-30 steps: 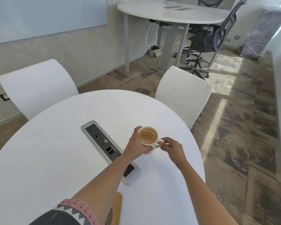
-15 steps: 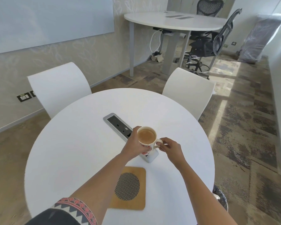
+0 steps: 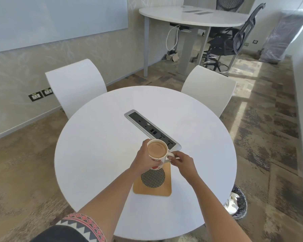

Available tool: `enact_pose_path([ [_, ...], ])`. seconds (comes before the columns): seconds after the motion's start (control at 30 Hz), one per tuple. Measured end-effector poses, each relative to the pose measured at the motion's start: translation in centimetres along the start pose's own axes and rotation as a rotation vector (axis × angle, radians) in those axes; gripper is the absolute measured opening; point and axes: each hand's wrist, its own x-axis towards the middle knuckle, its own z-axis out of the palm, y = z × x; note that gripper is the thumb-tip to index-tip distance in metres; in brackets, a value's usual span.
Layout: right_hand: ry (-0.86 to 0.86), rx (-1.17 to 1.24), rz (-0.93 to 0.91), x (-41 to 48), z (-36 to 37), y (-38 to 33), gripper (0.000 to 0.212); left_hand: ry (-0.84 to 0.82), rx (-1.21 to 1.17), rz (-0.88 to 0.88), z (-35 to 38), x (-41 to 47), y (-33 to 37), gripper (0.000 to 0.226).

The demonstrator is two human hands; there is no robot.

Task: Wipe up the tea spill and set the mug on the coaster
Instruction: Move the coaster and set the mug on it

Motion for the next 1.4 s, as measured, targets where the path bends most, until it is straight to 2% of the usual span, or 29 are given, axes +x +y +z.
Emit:
enact_pose_path([
  [0.57, -0.017, 0.02, 0.033, -3.7, 1.3, 2.6, 0.008, 0.02, -0.028, -0.082, 1.6, -4.4, -2.4, 0.087],
  [1.0, -0.017, 0.037, 0.053, -3.7, 1.5, 3.2, 0.01, 0.004, -0.004, -0.113, 1.8, -4.5, -2.4, 0.091],
  [1.4, -0.057, -0.051, 0.072, -3.2, 1.0, 3.0, 0.009, -0.042, 0.03, -0.138, 1.7, -4.3, -2.0, 0.092],
])
